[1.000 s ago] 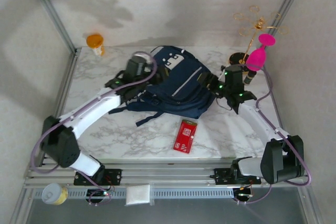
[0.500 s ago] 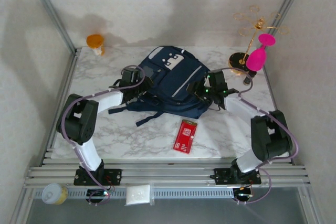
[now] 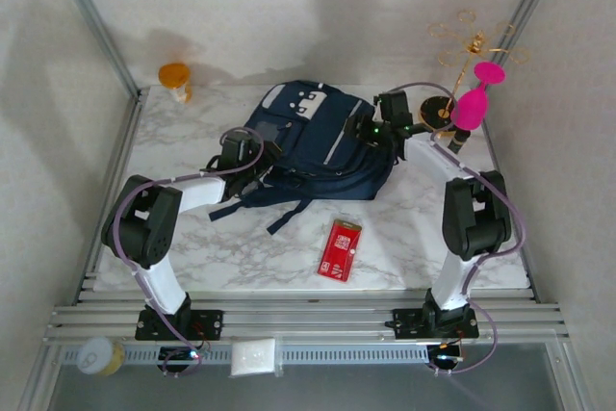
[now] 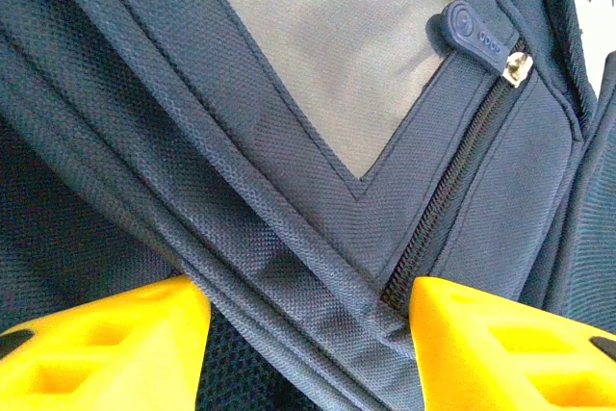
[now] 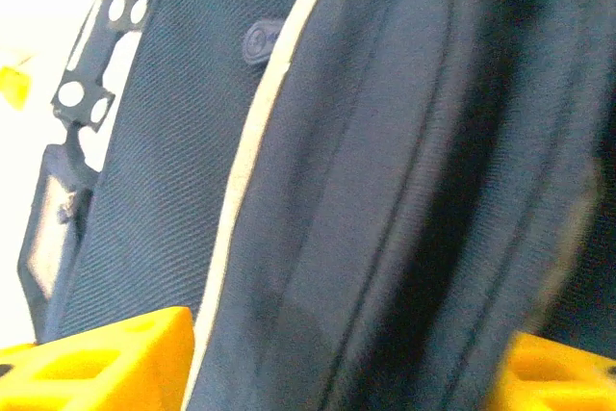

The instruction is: Pack books, pencil case, and school supplies into a backpack

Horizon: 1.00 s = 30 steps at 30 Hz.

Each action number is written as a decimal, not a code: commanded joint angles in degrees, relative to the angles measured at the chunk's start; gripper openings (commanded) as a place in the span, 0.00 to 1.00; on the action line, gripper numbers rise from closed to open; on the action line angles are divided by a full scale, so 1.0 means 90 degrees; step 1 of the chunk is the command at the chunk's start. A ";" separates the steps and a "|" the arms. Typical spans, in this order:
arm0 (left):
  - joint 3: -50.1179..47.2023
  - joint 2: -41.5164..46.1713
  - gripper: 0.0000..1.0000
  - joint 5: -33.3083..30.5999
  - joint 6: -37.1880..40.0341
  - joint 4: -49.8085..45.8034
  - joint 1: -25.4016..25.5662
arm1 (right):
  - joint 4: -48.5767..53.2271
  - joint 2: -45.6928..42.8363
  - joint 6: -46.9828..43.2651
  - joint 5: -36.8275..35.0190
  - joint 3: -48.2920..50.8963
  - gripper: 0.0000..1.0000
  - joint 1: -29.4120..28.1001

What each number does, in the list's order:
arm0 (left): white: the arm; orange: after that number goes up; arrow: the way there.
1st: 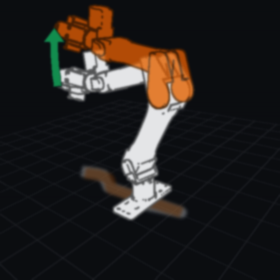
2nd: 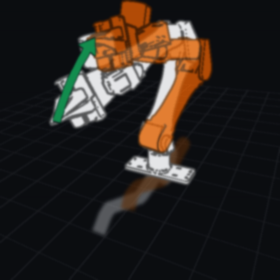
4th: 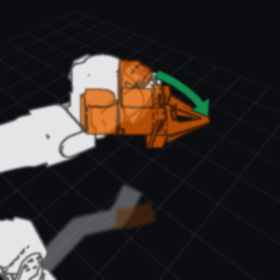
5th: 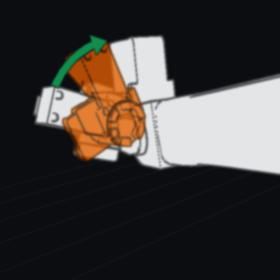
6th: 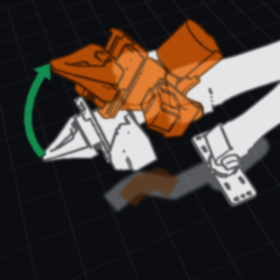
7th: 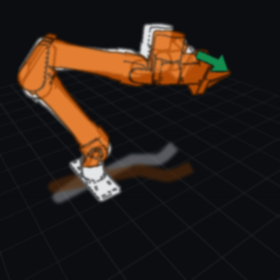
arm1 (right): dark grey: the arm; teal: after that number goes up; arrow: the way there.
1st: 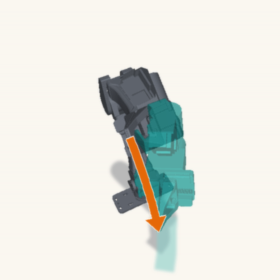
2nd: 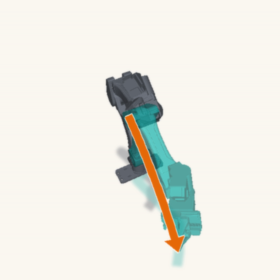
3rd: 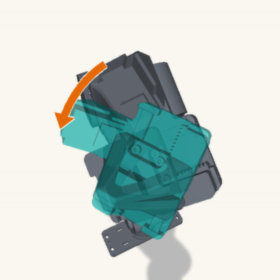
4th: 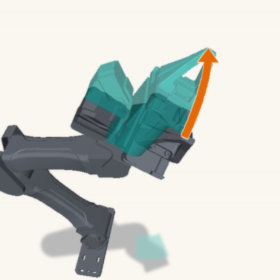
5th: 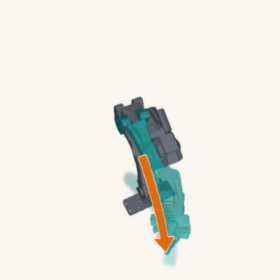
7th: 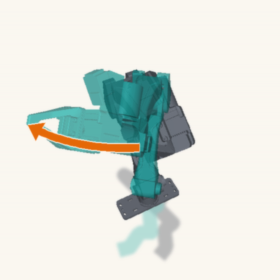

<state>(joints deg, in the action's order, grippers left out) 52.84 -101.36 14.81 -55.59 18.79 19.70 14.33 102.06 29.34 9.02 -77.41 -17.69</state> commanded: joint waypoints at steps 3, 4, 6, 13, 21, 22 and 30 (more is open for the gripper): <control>-0.0020 0.0773 0.61 -0.0139 0.0330 -0.0542 -0.0166 | 0.1595 -0.1262 -0.0015 -0.1734 0.0597 0.70 -0.0453; -0.0058 0.0879 0.62 -0.0191 0.0464 -0.0638 -0.0210 | 0.1857 -0.1346 0.0111 -0.1953 0.0598 0.70 -0.0690; -0.0063 0.1002 0.63 -0.0321 0.0701 -0.0921 -0.0272 | 0.2282 -0.1369 0.0532 -0.2284 0.0459 0.69 -0.1216; -0.0275 0.0761 0.65 -0.0258 0.0759 -0.0820 -0.0509 | 0.2503 -0.0315 0.2235 -0.3175 -0.0503 0.65 -0.3344; -0.0042 -0.0029 0.57 0.0072 0.0547 -0.0324 -0.0853 | 0.2474 0.1913 0.3170 -0.3429 -0.2521 0.58 -0.3977; -0.0090 -0.0055 0.57 0.0073 0.0509 -0.0238 -0.0883 | 0.2609 0.2114 0.3278 -0.3531 -0.2765 0.57 -0.4022; -0.0415 -0.0299 0.55 0.0018 0.0320 -0.0037 -0.0988 | 0.3089 0.3061 0.3986 -0.4273 -0.3721 0.47 -0.4050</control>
<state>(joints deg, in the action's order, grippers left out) 50.50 -102.39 15.81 -51.86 17.19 11.62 38.48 127.55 60.77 -24.29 -107.96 -53.84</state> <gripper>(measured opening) 0.551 0.473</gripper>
